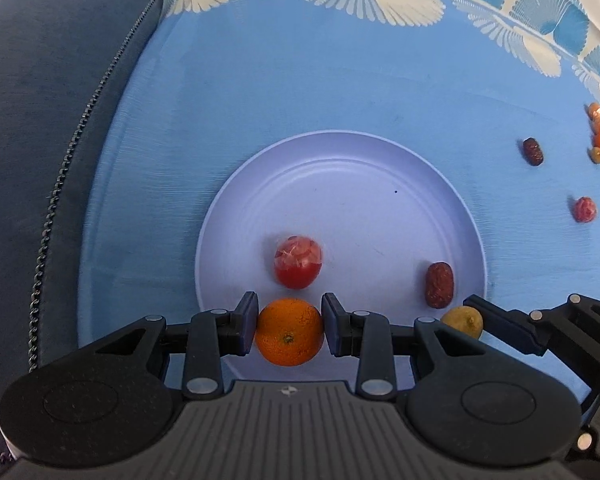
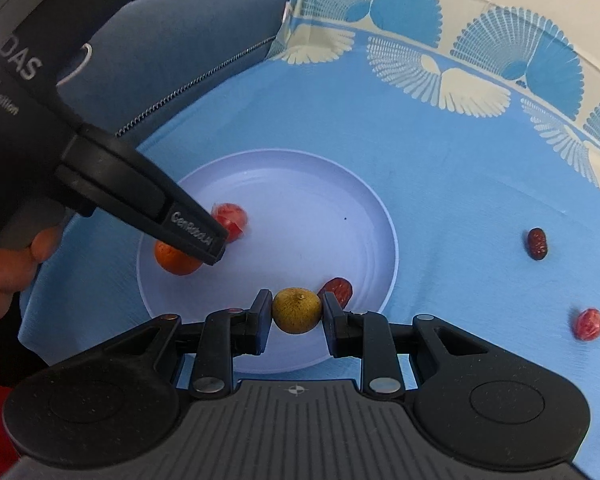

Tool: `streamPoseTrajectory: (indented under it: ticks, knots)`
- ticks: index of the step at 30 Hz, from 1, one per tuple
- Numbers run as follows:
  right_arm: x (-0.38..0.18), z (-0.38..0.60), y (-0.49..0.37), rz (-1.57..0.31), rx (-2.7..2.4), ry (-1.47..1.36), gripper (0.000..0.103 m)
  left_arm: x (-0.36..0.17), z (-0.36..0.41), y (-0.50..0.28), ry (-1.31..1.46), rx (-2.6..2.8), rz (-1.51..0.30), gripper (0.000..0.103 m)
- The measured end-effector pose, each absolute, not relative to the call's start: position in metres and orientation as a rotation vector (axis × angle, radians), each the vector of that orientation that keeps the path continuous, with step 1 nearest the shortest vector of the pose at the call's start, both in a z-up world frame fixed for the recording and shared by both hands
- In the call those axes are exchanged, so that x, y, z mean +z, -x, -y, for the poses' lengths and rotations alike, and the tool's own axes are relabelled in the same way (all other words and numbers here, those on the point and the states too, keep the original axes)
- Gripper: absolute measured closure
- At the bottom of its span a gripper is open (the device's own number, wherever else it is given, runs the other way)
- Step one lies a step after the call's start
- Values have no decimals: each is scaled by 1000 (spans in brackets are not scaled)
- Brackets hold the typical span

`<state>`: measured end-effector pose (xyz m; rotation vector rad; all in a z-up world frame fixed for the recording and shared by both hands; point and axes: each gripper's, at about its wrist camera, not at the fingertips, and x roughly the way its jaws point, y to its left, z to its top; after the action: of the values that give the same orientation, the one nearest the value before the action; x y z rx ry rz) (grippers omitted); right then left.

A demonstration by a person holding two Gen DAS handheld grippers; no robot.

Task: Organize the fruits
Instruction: 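Open both grippers to drop the mandarin and yellow fruit onto the plate, then lift both tools away from the plate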

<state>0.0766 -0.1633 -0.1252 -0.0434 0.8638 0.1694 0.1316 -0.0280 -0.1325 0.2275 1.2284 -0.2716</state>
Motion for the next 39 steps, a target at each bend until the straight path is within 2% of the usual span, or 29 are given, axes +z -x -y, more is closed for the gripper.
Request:
streamPoseTrajectory:
  ticks: [2, 3, 4, 5, 6, 7, 9, 13, 19, 39]
  knots:
    - [-128, 162, -80, -869, 167, 48, 74, -136, 30, -135, -237, -281, -1229, 65]
    - [-128, 162, -82, -867, 166, 48, 74, -137, 31, -137, -243, -290, -1222, 60]
    - [-128, 163, -83, -864, 169, 44, 66, -135, 33, -138, -252, -304, -1210, 42]
    - [-126, 164, -85, -863, 173, 38, 59, -132, 34, -139, -259, -314, -1193, 30]
    - [-122, 164, -86, -854, 168, 35, 44, -124, 34, -140, -263, -319, -1161, 8]
    - [-118, 165, -85, -839, 156, 36, 31, -117, 31, -138, -260, -316, -1126, 0]
    - [-107, 167, -80, -808, 139, 45, 21, -102, 25, -132, -253, -314, -1069, 0]
    - [-93, 170, -61, -813, 135, 44, 12, -88, 3, -111, -252, -291, -1084, 0]
    - [-81, 157, -11, -848, 145, -1, 6, -80, -24, -60, -213, -207, -1127, 0]
    - [-29, 137, 91, -588, 105, 90, 3, -12, -28, 44, -232, -146, -911, 0]
